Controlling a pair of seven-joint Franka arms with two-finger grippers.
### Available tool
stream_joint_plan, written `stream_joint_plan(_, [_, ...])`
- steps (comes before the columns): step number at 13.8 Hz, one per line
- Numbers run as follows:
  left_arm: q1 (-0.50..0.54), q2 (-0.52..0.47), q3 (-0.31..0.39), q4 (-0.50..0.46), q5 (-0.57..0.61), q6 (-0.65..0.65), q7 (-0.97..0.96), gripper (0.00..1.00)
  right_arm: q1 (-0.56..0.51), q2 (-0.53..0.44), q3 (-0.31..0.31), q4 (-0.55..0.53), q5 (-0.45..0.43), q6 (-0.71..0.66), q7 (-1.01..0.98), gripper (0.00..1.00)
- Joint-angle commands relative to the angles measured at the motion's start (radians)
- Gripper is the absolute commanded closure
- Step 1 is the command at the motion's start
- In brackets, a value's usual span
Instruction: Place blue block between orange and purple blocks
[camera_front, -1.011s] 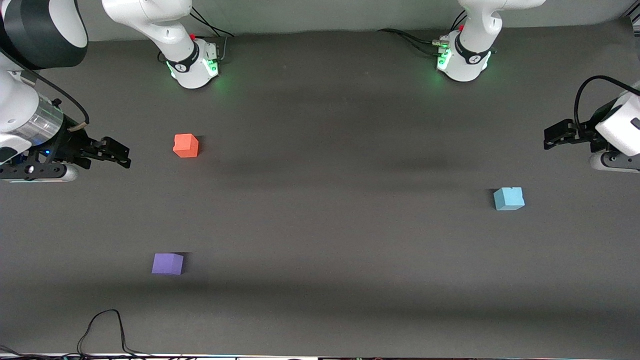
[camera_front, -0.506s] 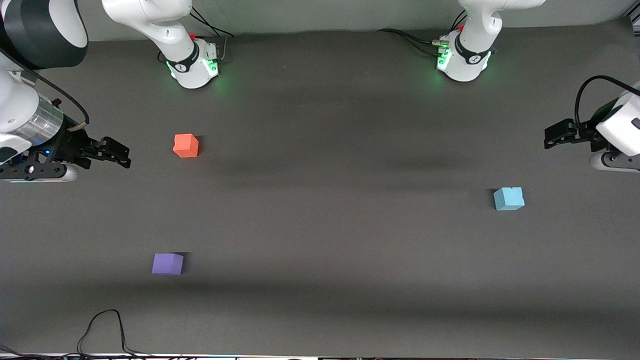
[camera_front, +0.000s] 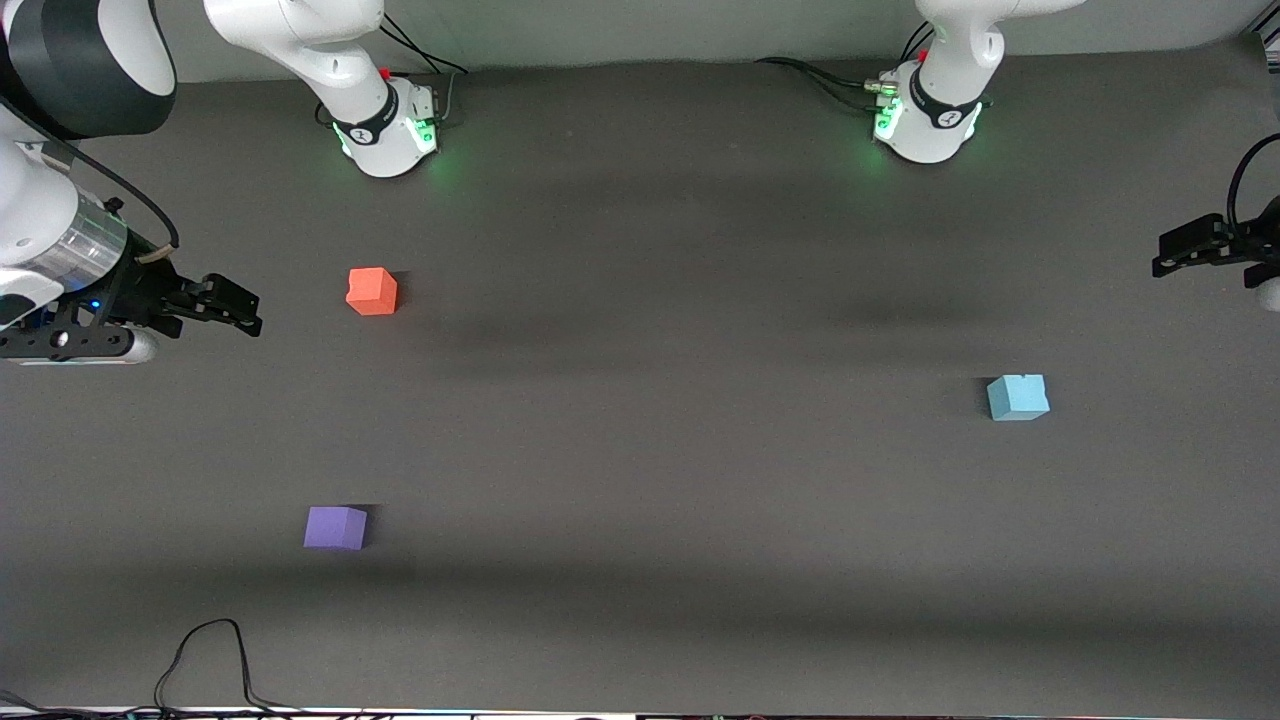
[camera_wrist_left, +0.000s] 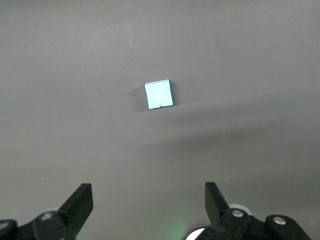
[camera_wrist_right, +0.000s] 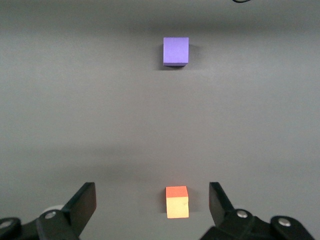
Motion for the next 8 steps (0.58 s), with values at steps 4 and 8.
stream_joint_plan(4, [-0.001,-0.045,-0.006,-0.312,0.01,0.317,0.013,0.0,-0.003,0.006,0.002,0.012,-0.002,-0.013,-0.01,0.0])
stream_joint_plan(8, [-0.001,-0.012,-0.006,-0.553,0.01,0.665,0.005,0.0,-0.003,0.006,0.002,0.012,0.0,-0.013,-0.01,0.0])
